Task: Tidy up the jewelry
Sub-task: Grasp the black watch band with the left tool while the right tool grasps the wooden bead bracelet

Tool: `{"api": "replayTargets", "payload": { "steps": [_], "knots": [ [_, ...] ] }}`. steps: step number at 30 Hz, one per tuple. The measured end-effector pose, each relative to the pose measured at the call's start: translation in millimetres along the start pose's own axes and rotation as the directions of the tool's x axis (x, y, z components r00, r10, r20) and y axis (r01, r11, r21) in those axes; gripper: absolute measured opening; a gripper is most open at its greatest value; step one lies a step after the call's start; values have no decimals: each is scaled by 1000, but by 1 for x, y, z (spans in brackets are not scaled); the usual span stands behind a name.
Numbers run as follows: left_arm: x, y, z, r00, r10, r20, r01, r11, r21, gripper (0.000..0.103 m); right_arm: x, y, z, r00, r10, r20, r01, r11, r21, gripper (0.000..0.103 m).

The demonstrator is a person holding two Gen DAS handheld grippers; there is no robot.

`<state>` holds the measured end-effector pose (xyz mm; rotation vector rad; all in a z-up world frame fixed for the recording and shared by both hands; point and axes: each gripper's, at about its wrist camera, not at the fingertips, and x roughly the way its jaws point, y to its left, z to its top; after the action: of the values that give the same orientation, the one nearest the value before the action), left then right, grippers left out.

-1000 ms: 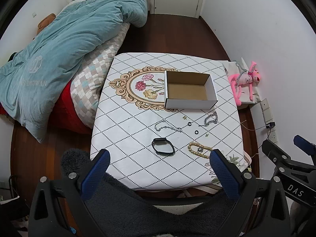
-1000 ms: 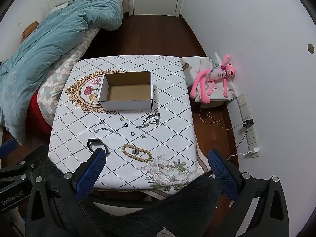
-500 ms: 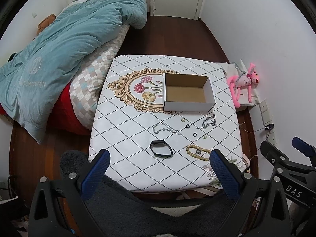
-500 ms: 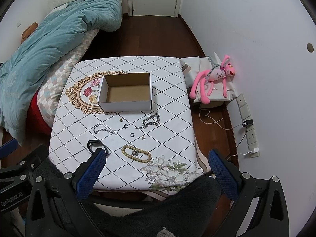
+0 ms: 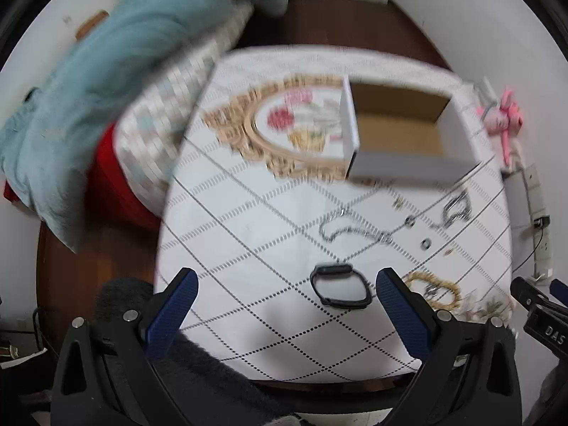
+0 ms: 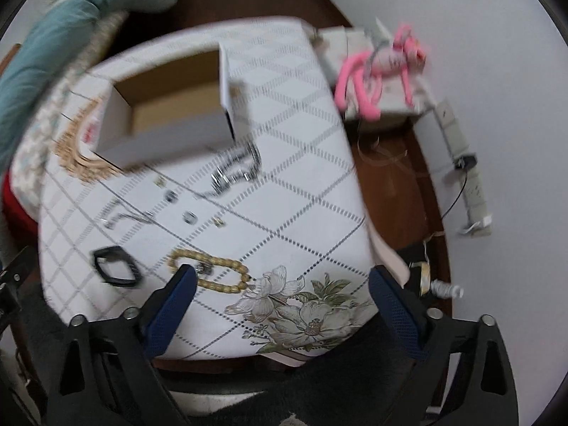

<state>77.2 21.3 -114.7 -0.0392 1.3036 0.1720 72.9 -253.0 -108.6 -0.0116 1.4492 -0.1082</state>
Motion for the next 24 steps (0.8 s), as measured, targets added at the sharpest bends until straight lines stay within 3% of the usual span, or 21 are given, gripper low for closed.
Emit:
{"api": "replayTargets", "payload": {
  "steps": [3, 4, 7, 14, 16, 20, 22, 24],
  "knots": [
    [36, 1, -3, 998, -8, -68, 8, 1000, 0, 99, 44, 0, -4, 997, 8, -75, -7, 1000, 18, 87],
    [45, 0, -4, 996, -16, -86, 16, 1000, -2, 89, 55, 2, -6, 995, 23, -95, -21, 999, 27, 82],
    [76, 0, -9, 987, -50, -155, 49, 999, -12, 73, 80, 5, -13, 991, 44, -128, -38, 998, 47, 78],
    [102, 1, -18, 970, -117, -211, 111, 993, -43, 65, 112, 11, -21, 986, 48, -161, -41, 998, 47, 61],
    [106, 1, -20, 968, -124, -216, 117, 992, -46, 51, 112, 12, -21, 987, 55, -149, -48, 998, 50, 58],
    [108, 1, -21, 976, -104, -192, 101, 995, -25, 37, 112, 16, -22, 990, 54, -129, -51, 998, 29, 54],
    [103, 0, -22, 980, -93, -176, 93, 996, -8, 13, 108, 22, -24, 992, 53, -115, -51, 998, 21, 51],
    [98, 0, -24, 981, -89, -170, 91, 996, 3, 4, 106, 25, -25, 993, 54, -101, -53, 999, 14, 44]
  ]
}}
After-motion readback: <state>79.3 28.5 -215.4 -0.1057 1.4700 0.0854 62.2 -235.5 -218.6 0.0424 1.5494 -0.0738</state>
